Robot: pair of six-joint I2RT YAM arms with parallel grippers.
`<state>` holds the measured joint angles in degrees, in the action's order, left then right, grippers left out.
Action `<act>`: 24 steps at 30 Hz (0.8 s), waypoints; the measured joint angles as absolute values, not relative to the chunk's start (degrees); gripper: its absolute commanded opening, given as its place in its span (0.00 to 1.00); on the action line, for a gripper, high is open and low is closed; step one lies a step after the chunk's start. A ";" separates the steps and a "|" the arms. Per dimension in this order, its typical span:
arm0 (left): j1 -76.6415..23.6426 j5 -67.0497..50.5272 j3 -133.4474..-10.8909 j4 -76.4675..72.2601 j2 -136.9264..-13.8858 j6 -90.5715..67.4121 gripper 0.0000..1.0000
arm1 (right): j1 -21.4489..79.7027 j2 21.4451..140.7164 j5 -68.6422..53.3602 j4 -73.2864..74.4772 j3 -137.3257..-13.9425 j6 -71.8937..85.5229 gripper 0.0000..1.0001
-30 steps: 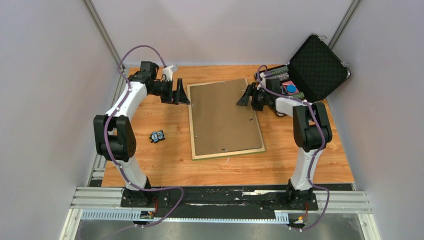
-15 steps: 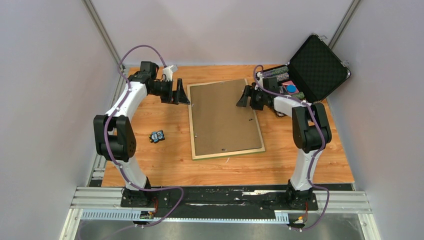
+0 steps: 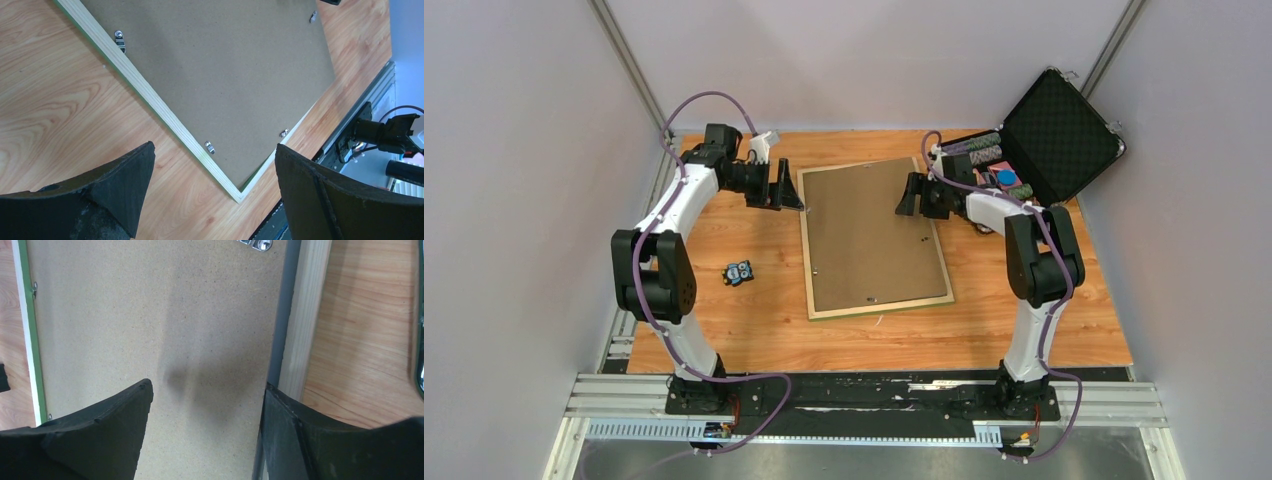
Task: Put the photo into the frame
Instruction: Place the photo frame item in the photo frame.
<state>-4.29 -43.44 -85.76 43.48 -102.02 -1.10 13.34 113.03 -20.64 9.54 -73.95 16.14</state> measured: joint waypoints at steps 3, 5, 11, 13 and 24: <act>-4.25 -43.44 -85.76 43.46 -102.02 -1.10 0.97 | 13.50 113.03 -19.92 9.80 -74.00 15.81 0.74; -4.23 -43.44 -85.76 43.46 -102.04 -1.10 0.97 | 13.54 113.03 -19.73 10.09 -74.13 15.68 0.74; -4.23 -43.44 -85.76 43.46 -102.02 -1.10 0.97 | 13.69 112.57 -18.50 10.68 -74.41 14.94 0.74; -4.21 -43.44 -85.76 43.48 -102.02 -1.10 0.97 | 13.69 112.27 -18.15 10.68 -74.41 14.83 0.74; -4.14 -43.44 -85.76 43.48 -102.02 -1.10 0.98 | 13.69 110.24 -16.32 10.90 -74.41 13.52 0.74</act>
